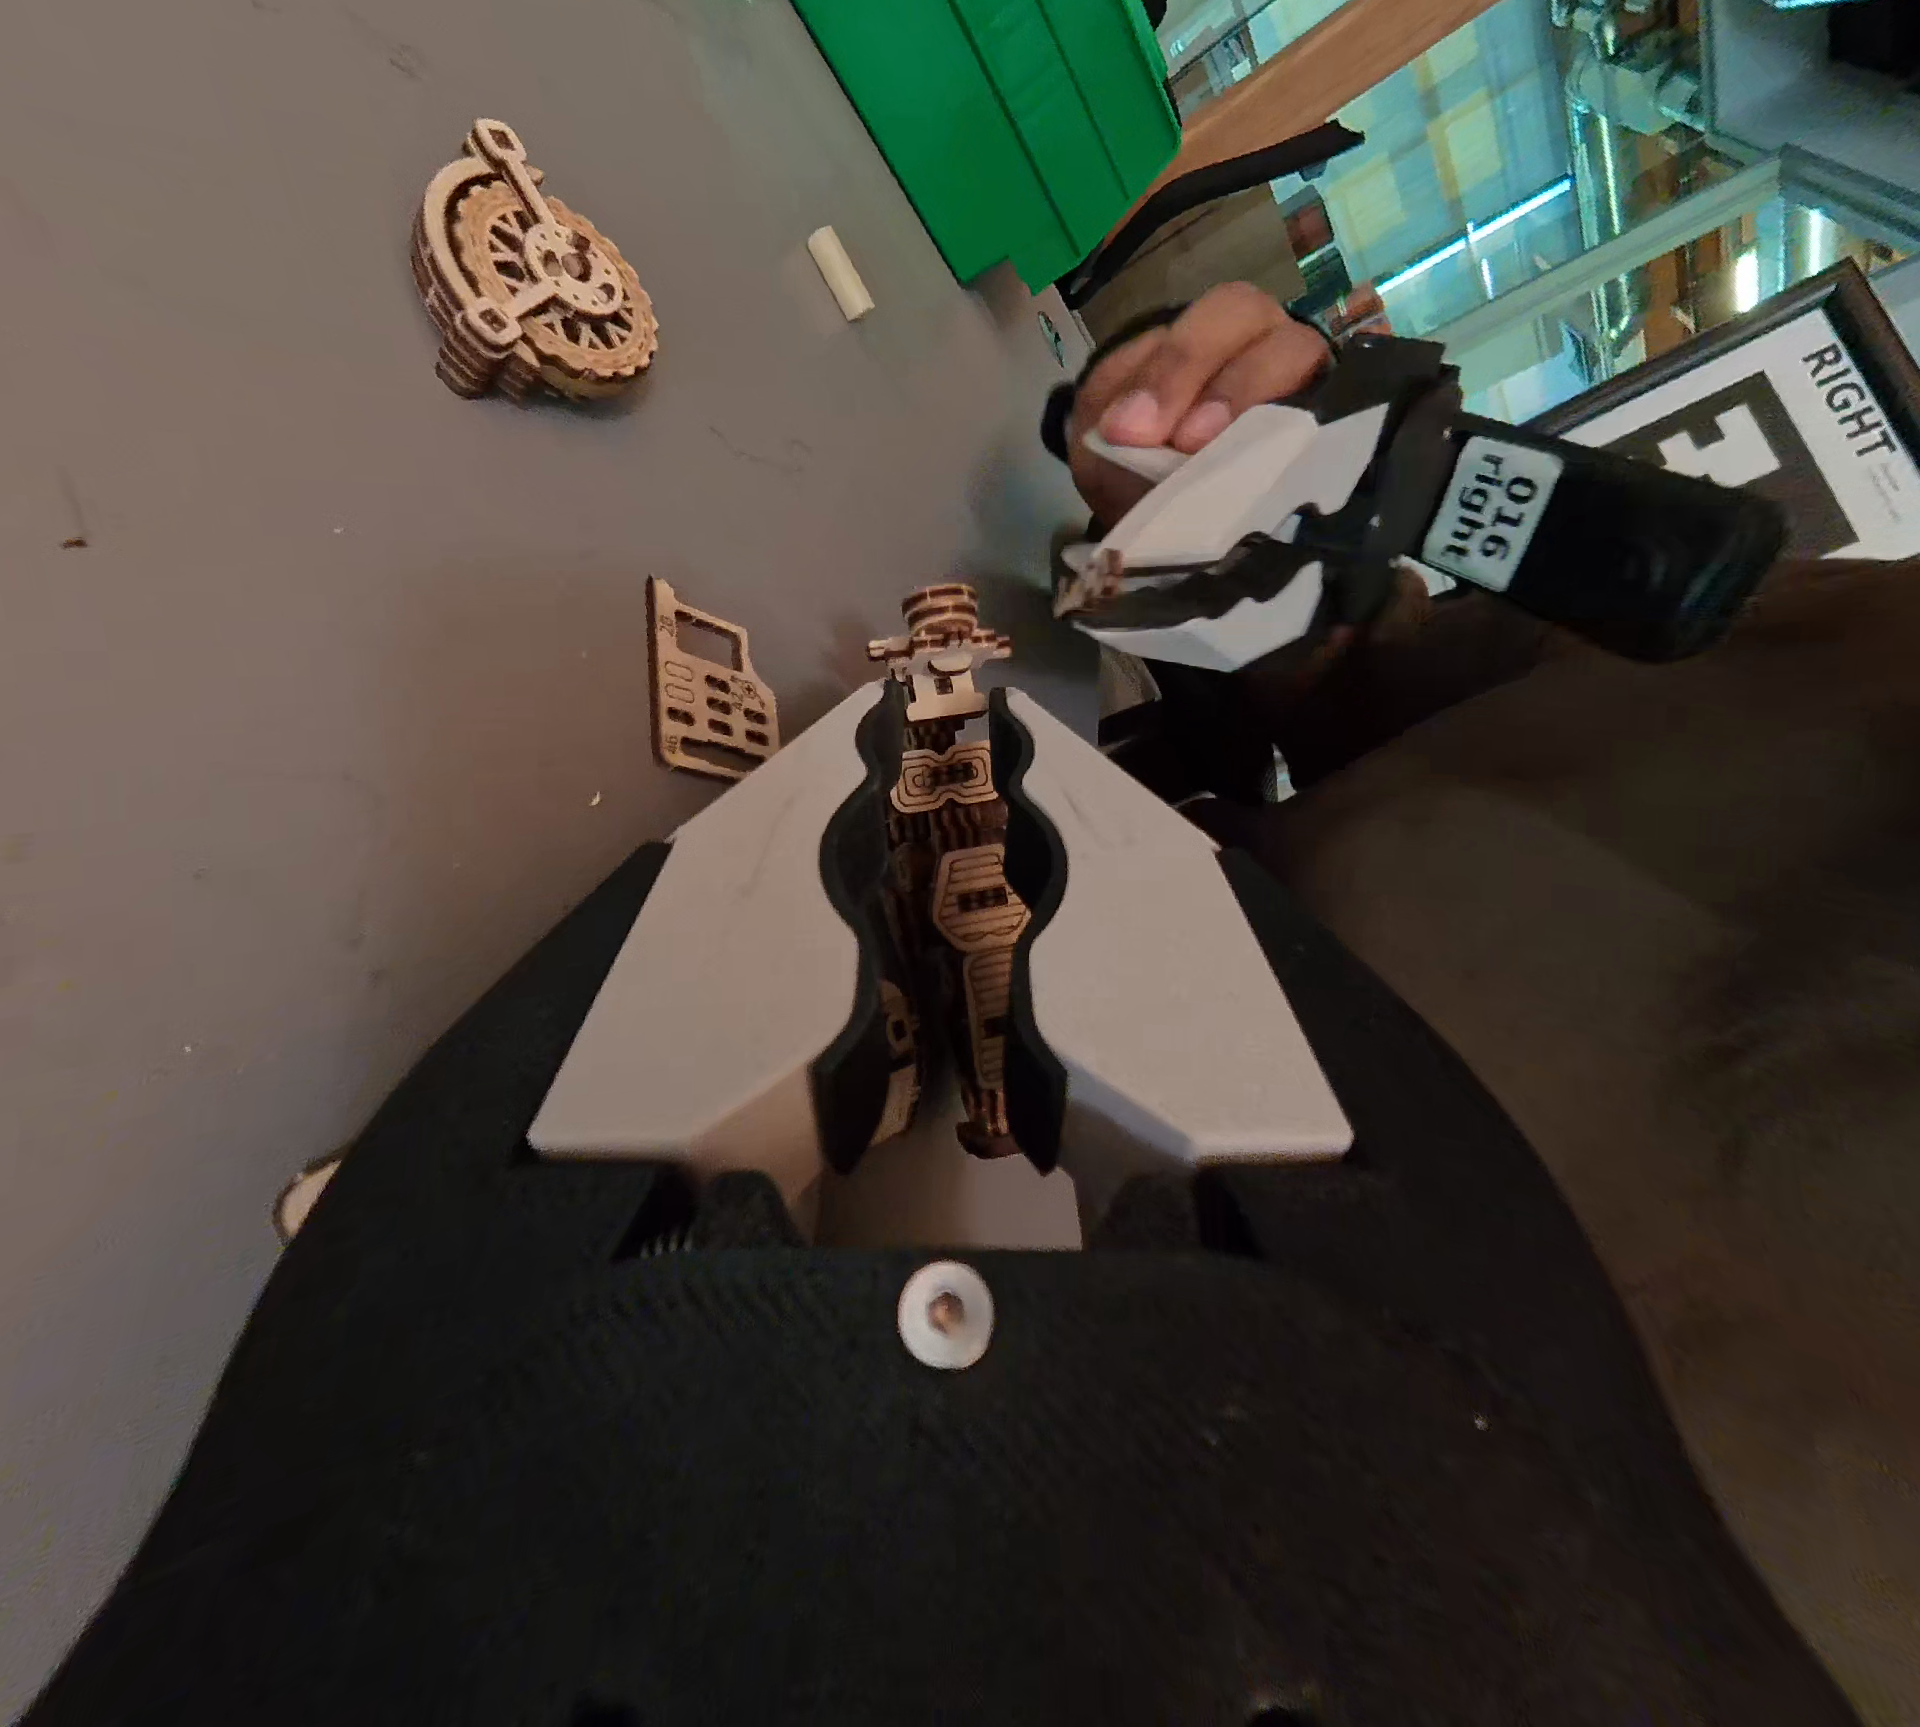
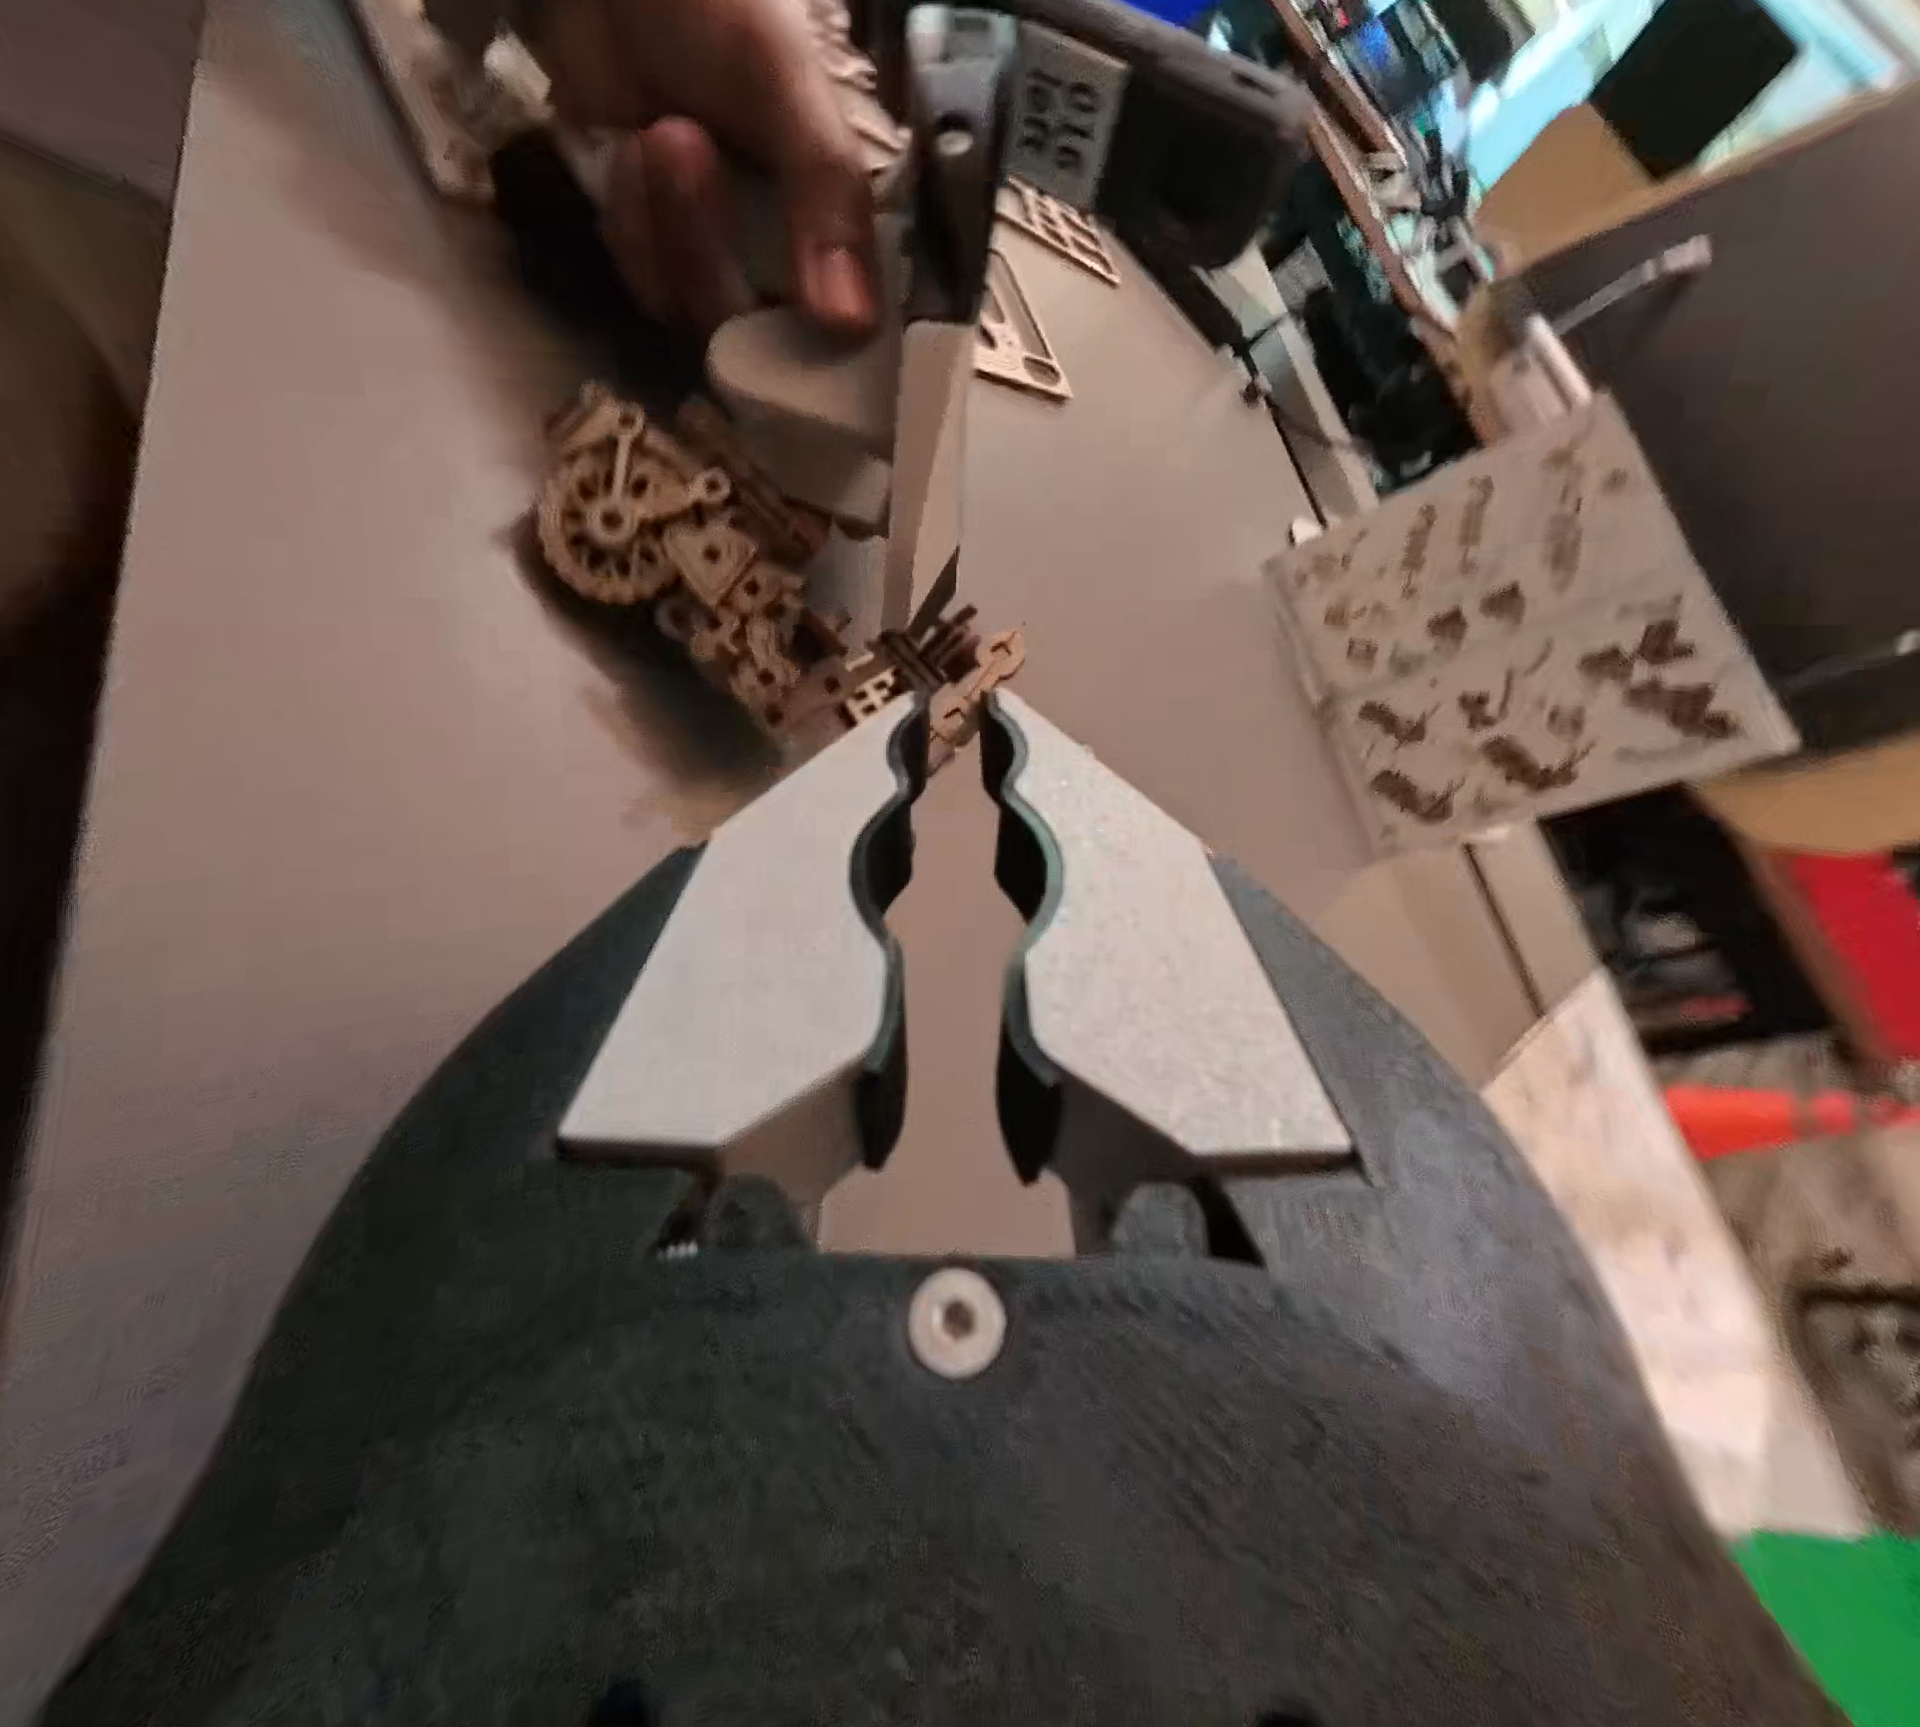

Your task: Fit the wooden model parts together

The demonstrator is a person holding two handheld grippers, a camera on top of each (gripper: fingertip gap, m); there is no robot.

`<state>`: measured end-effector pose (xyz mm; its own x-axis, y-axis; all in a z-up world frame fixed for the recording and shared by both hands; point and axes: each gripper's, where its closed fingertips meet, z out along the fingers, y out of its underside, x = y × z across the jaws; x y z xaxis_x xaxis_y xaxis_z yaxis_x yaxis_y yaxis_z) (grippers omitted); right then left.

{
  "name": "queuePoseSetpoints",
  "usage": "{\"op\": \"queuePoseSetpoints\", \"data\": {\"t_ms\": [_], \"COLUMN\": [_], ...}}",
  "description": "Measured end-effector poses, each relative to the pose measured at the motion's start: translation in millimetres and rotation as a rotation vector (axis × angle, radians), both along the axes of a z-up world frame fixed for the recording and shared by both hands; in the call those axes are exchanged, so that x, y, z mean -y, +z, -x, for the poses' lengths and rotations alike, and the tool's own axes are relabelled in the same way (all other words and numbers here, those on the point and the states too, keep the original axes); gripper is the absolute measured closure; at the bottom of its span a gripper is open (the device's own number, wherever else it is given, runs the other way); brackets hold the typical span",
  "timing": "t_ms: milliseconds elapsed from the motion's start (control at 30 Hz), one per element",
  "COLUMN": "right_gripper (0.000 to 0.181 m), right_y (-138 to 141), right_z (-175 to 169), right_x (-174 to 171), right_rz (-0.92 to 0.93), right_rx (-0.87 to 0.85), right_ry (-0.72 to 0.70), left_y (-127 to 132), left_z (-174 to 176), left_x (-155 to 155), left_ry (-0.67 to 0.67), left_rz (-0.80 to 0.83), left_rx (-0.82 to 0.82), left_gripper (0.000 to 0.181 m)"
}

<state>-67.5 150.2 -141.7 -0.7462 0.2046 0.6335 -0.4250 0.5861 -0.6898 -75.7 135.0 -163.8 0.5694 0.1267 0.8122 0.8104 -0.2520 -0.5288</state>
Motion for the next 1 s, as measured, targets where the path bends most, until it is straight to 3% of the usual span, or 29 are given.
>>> {"op": "queuePoseSetpoints", "data": {"t_ms": [100,300,433,1000], "right_gripper": [0.174,0.174,0.174,0.174], "right_y": [-6.0,-7.2,-11.9,-6.7], "right_z": [2.1,-3.3,-3.0,8.2], "right_x": [3.2,6.8,3.1,-7.2], "right_rz": [-0.016,0.037,0.083,0.137], "right_rx": [-0.019,0.157,0.276,0.246], "right_ry": [0.121,0.28,0.315,0.293], "left_y": [-1.0,-2.7,-4.2,-7.6], "left_z": [-3.9,-4.2,-3.1,-1.1], "left_x": [-1.2,-3.8,-5.9,-11.0], "left_ry": [-0.026,-0.029,-0.028,-0.04], "left_rz": [0.007,0.026,0.036,0.06], "left_rx": [-0.008,-0.047,-0.054,-0.057], "left_gripper": [0.168,0.168,0.167,0.166]}}
